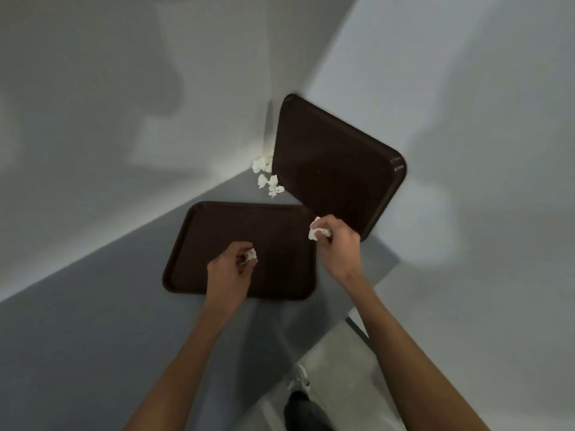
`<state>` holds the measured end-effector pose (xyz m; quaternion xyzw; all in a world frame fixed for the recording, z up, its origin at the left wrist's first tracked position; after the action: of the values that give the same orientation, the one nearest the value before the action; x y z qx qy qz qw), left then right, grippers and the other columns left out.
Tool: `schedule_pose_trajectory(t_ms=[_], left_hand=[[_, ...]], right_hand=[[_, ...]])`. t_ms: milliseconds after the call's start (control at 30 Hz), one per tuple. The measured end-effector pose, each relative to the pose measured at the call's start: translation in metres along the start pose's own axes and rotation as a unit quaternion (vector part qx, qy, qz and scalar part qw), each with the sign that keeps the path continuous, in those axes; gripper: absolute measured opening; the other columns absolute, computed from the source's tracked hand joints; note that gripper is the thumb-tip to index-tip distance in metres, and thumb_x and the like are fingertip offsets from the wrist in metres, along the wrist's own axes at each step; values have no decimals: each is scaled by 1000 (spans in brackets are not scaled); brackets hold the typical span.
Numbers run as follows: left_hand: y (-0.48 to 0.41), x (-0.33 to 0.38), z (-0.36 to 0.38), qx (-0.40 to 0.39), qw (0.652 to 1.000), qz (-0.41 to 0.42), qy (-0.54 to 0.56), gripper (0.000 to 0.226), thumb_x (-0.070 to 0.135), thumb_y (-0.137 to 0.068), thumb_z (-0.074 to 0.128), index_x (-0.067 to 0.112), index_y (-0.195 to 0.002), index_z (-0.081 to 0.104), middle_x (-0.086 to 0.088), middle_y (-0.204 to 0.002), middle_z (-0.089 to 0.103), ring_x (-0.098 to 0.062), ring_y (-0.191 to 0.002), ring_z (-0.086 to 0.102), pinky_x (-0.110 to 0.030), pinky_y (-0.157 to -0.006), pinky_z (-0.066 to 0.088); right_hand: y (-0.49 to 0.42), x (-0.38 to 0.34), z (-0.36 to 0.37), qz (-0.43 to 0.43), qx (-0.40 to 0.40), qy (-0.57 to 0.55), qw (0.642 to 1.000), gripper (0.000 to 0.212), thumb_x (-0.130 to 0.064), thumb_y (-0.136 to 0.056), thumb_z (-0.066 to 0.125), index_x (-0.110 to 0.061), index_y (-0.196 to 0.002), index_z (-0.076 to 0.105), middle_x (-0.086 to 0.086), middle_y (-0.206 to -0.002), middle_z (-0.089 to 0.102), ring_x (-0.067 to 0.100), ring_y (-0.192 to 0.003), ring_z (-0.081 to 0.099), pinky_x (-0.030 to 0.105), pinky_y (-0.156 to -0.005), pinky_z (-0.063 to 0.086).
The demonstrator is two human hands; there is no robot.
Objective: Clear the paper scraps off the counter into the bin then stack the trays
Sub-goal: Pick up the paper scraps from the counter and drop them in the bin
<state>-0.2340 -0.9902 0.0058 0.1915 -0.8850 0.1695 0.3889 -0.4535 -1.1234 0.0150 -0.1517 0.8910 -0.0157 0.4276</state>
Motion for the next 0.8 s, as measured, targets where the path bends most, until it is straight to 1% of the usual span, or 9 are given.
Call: schedule_pose_trajectory(t_ms=[67,167,300,367,467,600,633,700,800], left_hand=[[30,19,12,-16,999,6,28,19,16,-90,77,23,-105,67,13,-90,74,4,-81,71,-18,-77,58],[81,49,37,-57,997,4,47,14,19,-90,77,26,-98,67,16,-83,73,7,-80,69,-9,-72,52],[146,77,87,-142,987,34,66,10,27,-94,75,25,-101,68,14,-87,75,3,-82,71,-25,-76,57],[176,91,117,-171,981,45,76,10,22,-91,77,23,-98,70,13,-87,75,2,-82,71,-24,-75,58],[222,114,165,-225,970,29,83,12,16,-89,79,24,-94,71,13,-87,75,-1,-83,72,-19,-75,57],[281,132,235,-273,958,19,84,14,10,-89,77,22,-91,71,11,-88,74,-1,-82,71,-15,-74,57],[295,132,255,-285,955,16,81,17,9,-89,77,25,-90,70,12,-88,74,-1,-83,72,-16,-75,58],[324,127,298,-312,947,7,69,20,11,-91,76,29,-89,69,14,-87,74,-3,-84,72,-20,-77,59],[365,115,364,-333,942,7,37,17,14,-93,74,30,-90,68,16,-85,73,-4,-82,71,-23,-76,59]], right_hand=[[48,10,-27,16,23,3,1000,21,-9,-97,69,-29,-103,73,-8,-114,71,5,-102,65,12,-86,47],[119,33,-65,47,68,-12,997,23,-11,-93,70,-33,-98,75,-10,-113,70,7,-104,67,16,-88,53],[207,73,-113,114,120,-64,984,21,-13,-85,78,-32,-93,75,-11,-110,65,6,-95,69,21,-82,60],[245,102,-131,148,129,-59,979,22,-15,-82,85,-31,-91,73,-12,-108,65,7,-88,68,22,-80,60],[298,157,-154,204,155,-40,966,19,-15,-86,80,-31,-88,69,-17,-99,70,6,-83,67,31,-76,59],[364,229,-182,283,185,-24,941,12,-20,-93,74,-27,-93,64,-13,-81,72,5,-75,64,11,-63,41],[379,249,-187,295,194,-25,935,12,-20,-95,73,-26,-94,63,-12,-80,72,6,-75,65,11,-62,40],[408,298,-191,312,206,-41,926,15,-18,-98,71,-27,-96,59,-11,-80,71,6,-73,66,18,-62,43],[450,379,-182,367,214,-63,903,16,-25,-102,67,-33,-106,54,-3,-94,75,9,-84,71,34,-73,58]])
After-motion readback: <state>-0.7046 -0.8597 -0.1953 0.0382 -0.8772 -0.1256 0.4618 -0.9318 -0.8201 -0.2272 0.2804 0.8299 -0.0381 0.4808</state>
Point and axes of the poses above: each hand's wrist, its own y-axis away from the middle knuckle, its own z-axis out of the palm, x = y × z, the point moved 2 cm from there along -y, towards the middle knuckle
